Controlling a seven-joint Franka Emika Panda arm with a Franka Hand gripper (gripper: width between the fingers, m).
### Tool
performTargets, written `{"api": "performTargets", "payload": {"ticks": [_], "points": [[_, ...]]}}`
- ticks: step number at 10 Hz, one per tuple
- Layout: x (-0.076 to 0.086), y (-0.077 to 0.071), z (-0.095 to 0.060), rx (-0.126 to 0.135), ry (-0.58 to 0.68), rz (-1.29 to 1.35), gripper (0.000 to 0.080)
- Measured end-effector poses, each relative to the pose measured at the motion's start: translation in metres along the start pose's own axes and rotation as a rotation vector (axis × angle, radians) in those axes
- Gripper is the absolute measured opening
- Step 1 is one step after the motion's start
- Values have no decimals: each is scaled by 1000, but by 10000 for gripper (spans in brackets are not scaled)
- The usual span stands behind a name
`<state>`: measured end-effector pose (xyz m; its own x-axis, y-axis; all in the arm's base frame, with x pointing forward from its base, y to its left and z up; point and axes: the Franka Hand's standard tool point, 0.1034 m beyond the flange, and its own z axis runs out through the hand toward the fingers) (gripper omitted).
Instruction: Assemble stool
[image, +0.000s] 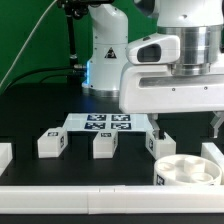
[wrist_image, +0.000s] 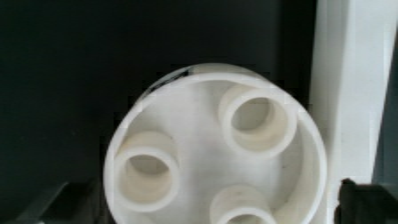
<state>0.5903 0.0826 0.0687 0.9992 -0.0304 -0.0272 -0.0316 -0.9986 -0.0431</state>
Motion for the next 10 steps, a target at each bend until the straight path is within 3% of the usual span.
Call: {"api": "performTargets", "payload": {"ticks": [2,3,4,7,9,10], "points": [[-16,6,8,-18,-80,-6,649],[-26,9,3,-30,-202,3,649],[-22,9,4,-34,-242,9,649],[-33,11,6,-48,-449,8,649],[-32,11,18,-46,-565,8,649],[-42,13,22,-47,-659,0,649]]}}
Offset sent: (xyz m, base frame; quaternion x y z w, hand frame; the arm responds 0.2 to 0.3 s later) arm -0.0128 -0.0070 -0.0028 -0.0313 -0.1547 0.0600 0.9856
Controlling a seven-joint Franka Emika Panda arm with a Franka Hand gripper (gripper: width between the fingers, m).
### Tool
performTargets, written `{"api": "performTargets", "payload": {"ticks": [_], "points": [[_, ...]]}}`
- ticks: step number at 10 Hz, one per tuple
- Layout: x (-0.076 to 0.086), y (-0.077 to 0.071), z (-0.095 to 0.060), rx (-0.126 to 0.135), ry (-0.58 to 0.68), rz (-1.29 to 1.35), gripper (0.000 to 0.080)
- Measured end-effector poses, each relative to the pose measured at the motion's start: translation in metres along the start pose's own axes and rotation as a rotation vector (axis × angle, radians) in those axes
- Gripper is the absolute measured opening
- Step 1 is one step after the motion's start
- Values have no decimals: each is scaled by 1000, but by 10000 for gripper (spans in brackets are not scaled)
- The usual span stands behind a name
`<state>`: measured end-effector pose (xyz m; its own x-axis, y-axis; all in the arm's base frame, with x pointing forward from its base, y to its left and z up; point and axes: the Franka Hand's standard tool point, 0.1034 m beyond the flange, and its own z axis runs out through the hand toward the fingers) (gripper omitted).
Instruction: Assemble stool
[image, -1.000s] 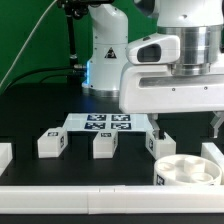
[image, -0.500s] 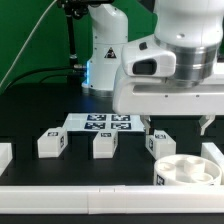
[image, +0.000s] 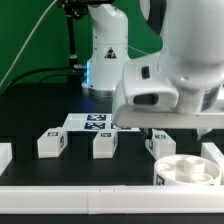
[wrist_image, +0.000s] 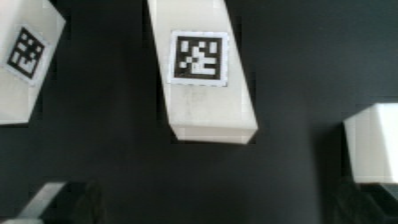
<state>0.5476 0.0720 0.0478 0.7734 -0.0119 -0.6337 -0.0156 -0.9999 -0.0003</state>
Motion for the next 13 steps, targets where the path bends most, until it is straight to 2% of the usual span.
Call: {"api": "performTargets", "payload": {"ticks": [1,3,6,8,11,13], "points": [[-4,-2,7,9,-131,3,649],[0,-4,10,3,-203,-1,649],[1,-5,12,1,-203,-2,649],[-8,-3,24,-11,-276,-6,649],[-8,0,38,-11,-302,-6,649],[-8,-1,40,-12,-307,-6,649]]}}
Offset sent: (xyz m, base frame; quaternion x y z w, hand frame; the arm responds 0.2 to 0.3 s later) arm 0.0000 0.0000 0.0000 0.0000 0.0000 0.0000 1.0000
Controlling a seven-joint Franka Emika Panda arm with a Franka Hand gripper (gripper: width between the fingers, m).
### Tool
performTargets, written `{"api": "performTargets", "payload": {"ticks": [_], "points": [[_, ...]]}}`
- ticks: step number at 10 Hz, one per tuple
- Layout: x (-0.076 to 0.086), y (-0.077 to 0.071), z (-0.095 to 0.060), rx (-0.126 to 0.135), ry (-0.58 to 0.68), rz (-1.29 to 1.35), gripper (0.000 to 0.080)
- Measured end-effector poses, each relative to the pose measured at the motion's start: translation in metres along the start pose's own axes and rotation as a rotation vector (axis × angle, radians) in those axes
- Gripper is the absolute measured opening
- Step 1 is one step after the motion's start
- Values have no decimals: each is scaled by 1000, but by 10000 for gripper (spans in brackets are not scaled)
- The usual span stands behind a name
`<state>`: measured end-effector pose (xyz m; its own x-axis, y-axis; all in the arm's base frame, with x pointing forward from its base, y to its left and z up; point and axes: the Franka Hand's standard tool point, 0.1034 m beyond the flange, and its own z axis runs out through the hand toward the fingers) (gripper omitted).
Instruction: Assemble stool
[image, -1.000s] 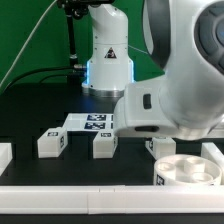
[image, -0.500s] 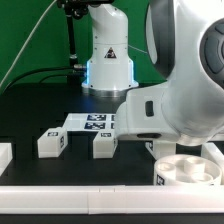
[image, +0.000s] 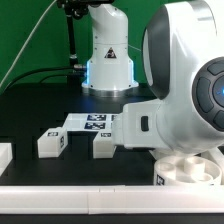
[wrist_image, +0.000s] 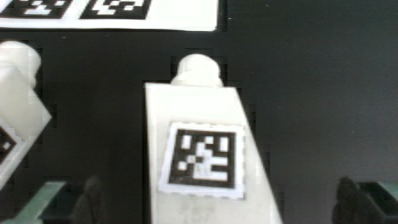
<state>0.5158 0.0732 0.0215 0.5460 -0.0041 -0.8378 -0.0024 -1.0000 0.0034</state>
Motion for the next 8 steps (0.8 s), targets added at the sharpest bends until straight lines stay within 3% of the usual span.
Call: {"api": "performTargets", "payload": {"ticks": [2,3,4,8], "points": [[0,0,0,0,0,0,619],[0,0,0,0,0,0,442],[0,0,0,0,0,0,321],[0,0,0,0,0,0,321]]}}
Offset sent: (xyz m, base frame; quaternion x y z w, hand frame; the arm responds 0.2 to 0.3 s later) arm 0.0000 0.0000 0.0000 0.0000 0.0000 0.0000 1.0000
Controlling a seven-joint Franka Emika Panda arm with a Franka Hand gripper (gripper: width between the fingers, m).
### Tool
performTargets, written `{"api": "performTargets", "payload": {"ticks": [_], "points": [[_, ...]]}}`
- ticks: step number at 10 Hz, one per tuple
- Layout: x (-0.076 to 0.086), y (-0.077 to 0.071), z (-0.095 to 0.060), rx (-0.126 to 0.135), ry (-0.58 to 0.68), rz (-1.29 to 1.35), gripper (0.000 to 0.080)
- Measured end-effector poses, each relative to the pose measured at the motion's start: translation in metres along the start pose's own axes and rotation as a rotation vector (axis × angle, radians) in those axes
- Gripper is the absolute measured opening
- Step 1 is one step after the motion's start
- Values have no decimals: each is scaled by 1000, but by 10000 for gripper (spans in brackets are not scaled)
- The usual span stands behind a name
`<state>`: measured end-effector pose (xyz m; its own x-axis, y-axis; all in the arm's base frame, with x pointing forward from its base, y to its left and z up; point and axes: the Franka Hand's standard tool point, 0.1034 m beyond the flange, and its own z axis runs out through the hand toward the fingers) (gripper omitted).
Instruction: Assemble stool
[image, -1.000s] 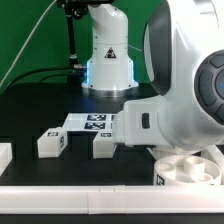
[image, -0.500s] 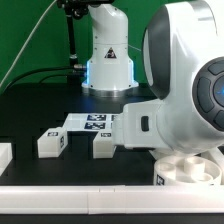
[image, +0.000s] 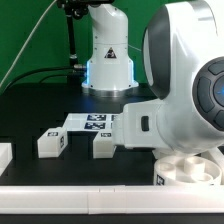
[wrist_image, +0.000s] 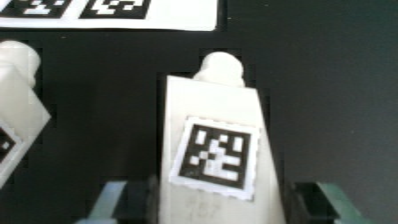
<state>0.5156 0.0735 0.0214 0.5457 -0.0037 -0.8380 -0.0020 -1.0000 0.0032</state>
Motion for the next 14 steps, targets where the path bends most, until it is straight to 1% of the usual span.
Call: {"api": "performTargets", "payload": {"ticks": [2,3,4,5,6,7,8,9,10,11,12,13,14], "points": [[0,0,0,0,0,0,321],[-1,-1,-3,-3,5,-7,321],[-10,-5,-22,-15,37,-37,322],[-23,-6,-43,-17,76,-60,322],[-34,-4,-60,-22,106,-93,322],[-42,-2,-73,-57,134,-130,322],[-45,-7,-69,-51,116,-96,322],[-22,-10,-76,-44,196,-110,322],[-19,-11,-87,-41,285,-111,322],[-19,-11,-91,-44,384,-120,322],[-17,-5,-87,-81,475,-163,322],[-29,-4,-98,-107,520,-193,322],[-37,-7,-127,-116,614,-222,322]]}}
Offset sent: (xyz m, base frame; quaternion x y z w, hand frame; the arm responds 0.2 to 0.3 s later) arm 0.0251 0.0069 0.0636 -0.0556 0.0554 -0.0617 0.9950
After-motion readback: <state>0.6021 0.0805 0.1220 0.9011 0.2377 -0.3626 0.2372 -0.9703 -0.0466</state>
